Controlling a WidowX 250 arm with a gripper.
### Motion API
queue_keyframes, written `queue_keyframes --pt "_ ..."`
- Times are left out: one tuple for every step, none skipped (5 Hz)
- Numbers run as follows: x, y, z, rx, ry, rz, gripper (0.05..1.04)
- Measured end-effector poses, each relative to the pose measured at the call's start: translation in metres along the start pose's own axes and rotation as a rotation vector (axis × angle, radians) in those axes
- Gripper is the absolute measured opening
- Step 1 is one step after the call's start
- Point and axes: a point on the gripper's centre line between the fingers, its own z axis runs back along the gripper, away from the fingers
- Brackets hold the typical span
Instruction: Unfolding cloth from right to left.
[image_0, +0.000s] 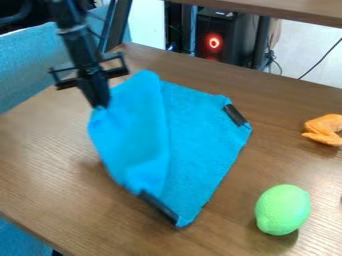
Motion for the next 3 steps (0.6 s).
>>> queue_keyframes --pt "-0.002 0.031 0.008 -0.013 0.031 -0.008 0.063" --pt "-0.007 0.051 0.012 -0.027 0.065 -0.026 0.062" --pt "-0.017 0.070 0.019 -0.052 0.099 -0.045 0.060"
